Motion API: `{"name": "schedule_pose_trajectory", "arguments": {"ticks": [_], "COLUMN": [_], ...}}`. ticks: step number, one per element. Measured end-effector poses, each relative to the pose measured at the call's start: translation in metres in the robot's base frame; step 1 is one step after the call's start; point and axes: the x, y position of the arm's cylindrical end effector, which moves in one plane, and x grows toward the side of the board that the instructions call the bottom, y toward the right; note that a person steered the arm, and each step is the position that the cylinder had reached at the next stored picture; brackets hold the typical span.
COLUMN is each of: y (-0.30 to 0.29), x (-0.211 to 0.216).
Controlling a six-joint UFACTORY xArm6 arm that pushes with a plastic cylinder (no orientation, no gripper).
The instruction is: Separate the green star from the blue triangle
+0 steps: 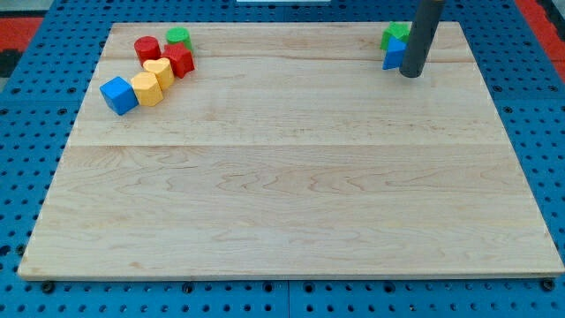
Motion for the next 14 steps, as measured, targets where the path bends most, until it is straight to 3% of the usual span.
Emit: {"name": "schedule_pose_trajectory", "arguments": {"ticks": [1, 3, 4, 5, 6, 7, 12, 13, 14], "y": [0.001, 0.02, 0.07, 0.098, 0.105, 0.106, 0.101, 0.047, 0.015], "x": [0.0, 0.047, 0.024, -0.037, -0.096, -0.119, -0.118, -0.11, -0.075]}}
